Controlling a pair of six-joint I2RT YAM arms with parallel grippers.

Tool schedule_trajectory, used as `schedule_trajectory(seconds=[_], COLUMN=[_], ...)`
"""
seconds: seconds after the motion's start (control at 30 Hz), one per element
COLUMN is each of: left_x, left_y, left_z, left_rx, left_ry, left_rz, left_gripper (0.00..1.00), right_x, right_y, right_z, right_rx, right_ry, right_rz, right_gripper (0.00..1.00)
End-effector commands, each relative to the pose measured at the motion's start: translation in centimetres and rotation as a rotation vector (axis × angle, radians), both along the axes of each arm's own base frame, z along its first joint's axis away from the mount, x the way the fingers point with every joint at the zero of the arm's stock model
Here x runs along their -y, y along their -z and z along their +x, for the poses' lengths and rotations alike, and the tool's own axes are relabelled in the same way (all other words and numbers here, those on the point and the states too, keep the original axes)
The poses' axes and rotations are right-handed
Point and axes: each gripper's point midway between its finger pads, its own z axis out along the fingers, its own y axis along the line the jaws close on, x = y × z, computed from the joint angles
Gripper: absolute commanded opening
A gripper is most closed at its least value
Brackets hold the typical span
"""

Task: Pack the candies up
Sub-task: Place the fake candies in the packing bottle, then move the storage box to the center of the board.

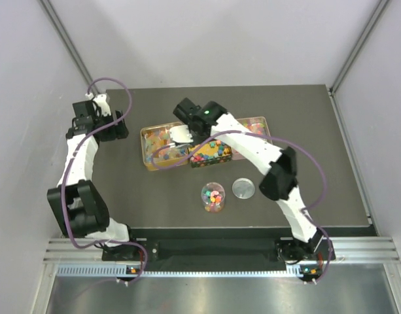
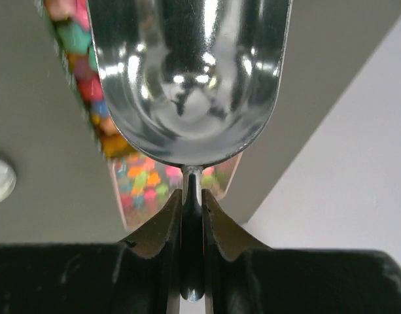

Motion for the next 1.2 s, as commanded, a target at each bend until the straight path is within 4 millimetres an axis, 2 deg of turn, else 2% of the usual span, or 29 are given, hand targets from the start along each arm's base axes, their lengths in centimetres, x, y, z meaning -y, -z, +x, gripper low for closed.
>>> schedule_trajectory(seconds=[0.0,0.07,0.1,0.2,0.3,0.37,0.47,0.5,0.57,0.6,0.67,0.83,0.87,0.93,0.97,1.03,1.07,1.13,1.17], left_x=[0.3,0.2,0.1,-0.2,-0.3,-0.3,-0.3,-0.4,-0.5,-0.3,-0.6,-1.5,-1.8,-2.0,-1.6,-1.1,-0.3,0.5,1.6], left_y=[1.1,1.8,2.8,3.7,4.4,5.4,6.4,6.5,7.6,7.9,8.7,9.5,10.0,10.2,11.6,12.5,13.2,13.6,13.9], left_z=[1.2,1.7,1.9,2.6,3.8,4.7,6.2,7.0,8.6,9.2,10.7,12.7,13.4,14.2,14.2,14.4,14.4,14.6,14.6], left_rx=[-0.044,-0.045,-0.062,-0.06,-0.048,-0.071,-0.082,-0.069,-0.082,-0.089,-0.094,-0.093,-0.096,-0.101,-0.131,-0.148,-0.162,-0.168,-0.175], left_ry=[0.002,0.002,0.001,-0.03,-0.027,-0.027,-0.023,-0.024,-0.025,-0.03,-0.035,-0.037,-0.04,-0.034,-0.024,0.001,0.021,0.036,0.055], left_rz=[-0.074,-0.078,-0.078,-0.085,-0.095,-0.115,-0.14,-0.148,-0.171,-0.182,-0.174,-0.118,-0.112,-0.103,-0.108,-0.102,-0.103,-0.108,-0.109], left_gripper=[0.84,0.83,0.83,0.83,0.83,0.83,0.83,0.83,0.83,0.83,0.82,0.81,0.81,0.81,0.81,0.81,0.81,0.81,0.81], right_x=[-3.0,-3.0,-2.9,-2.7,-1.9,-1.3,-0.3,-0.2,1.1,2.4,4.6,9.3,11.2,13.1,15.1,16.7,18.2,19.3,20.2], right_y=[1.9,3.2,4.0,4.2,3.3,3.7,1.9,0.4,-1.2,-2.7,-3.5,-5.2,-5.2,-5.2,-4.9,-4.4,-4.1,-4.0,-3.8], right_z=[2.4,3.0,3.3,3.5,3.2,3.2,4.9,5.7,7.0,8.3,9.7,11.7,12.6,13.5,14.2,14.8,15.3,15.5,15.6], right_rx=[0.004,0.006,0.002,0.004,0.027,0.025,0.087,0.134,0.189,0.229,0.255,0.32,0.329,0.342,0.349,0.342,0.34,0.329,0.321], right_ry=[-0.08,-0.093,-0.103,-0.094,-0.087,-0.074,-0.01,0.011,0.06,0.117,0.2,0.362,0.423,0.48,0.535,0.579,0.634,0.671,0.701], right_rz=[0.009,-0.009,-0.034,-0.077,-0.118,-0.141,-0.079,-0.038,-0.015,0.039,0.085,0.154,0.174,0.198,0.199,0.221,0.244,0.265,0.275], right_gripper=[0.0,0.0,0.0,0.0,0.0,0.0,0.0,0.0,0.0,0.0,0.0,0.0,0.0,0.0,0.0,0.0,0.0,0.0,0.0])
